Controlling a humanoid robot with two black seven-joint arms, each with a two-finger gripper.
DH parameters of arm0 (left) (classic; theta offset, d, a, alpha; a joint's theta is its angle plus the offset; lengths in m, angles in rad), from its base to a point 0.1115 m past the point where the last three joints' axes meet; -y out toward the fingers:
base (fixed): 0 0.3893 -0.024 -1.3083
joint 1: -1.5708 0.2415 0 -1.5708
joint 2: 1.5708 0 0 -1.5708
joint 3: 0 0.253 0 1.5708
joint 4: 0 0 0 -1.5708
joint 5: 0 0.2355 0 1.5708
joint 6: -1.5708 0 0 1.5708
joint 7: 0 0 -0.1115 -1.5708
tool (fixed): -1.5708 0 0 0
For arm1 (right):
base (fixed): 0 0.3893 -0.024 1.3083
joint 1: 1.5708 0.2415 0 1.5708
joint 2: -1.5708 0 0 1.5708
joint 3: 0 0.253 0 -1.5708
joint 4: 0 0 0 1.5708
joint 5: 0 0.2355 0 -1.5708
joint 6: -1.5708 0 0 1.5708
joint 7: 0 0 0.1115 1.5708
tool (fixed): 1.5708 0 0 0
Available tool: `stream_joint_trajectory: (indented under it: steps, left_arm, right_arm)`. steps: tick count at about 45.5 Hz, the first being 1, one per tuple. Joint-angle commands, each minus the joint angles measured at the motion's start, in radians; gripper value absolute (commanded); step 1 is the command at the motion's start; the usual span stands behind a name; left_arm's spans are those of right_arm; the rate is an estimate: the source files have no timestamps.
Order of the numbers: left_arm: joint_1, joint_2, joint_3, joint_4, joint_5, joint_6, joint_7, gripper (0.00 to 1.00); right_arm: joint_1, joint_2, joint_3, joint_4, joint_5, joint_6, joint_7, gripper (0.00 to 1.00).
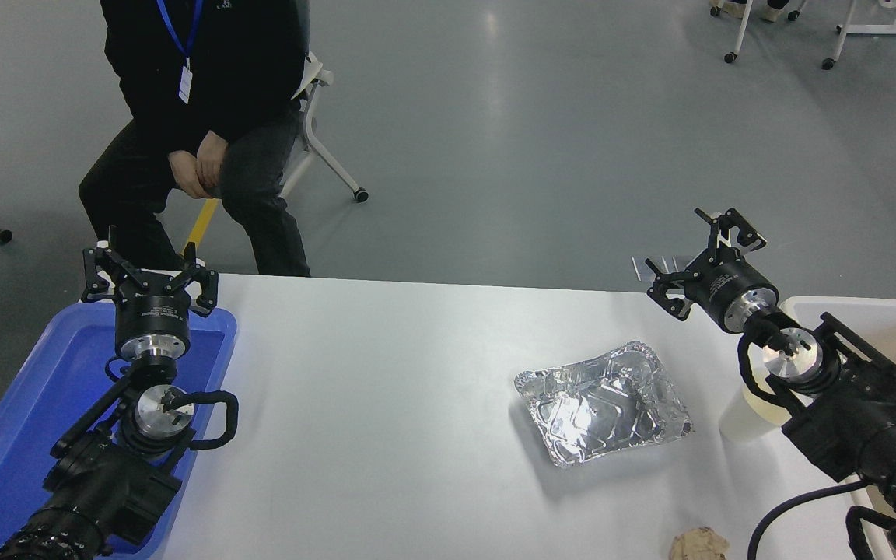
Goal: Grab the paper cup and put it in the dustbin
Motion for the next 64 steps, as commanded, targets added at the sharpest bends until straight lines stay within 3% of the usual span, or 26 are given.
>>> stream_joint_trajectory:
  steps: [1, 25, 34, 48, 64]
  left_arm:
    - [-0.001, 0.0, 0.0, 0.0, 0.0, 0.0, 0.0, 0.99]
    - [0.001, 0.0, 0.0, 0.0, 0.0, 0.0, 0.0, 0.99]
    - [-0.001, 0.0, 0.0, 0.0, 0.0, 0.0, 0.0, 0.99]
    - [-0.001, 0.0, 0.0, 0.0, 0.0, 0.0, 0.0, 0.99]
    - [0.001, 0.0, 0.0, 0.0, 0.0, 0.0, 0.0, 0.99]
  right_arm:
    - [0.0, 0.002, 0.0, 0.001, 0.0, 0.0, 0.0, 1.0]
    - [0.004, 0.008, 0.0, 0.051, -0.001, -0.012, -0.002, 1.0]
    - [-0.004, -0.042, -0.003, 0.143, -0.009, -0.04, -0.006, 1.0]
    - [0.065, -0.2, -0.105, 0.264, -0.014, -0.08, -0.023, 1.0]
    - [0.263, -0.449, -0.523, 0.467, -0.026, -0.104, -0.026, 1.0]
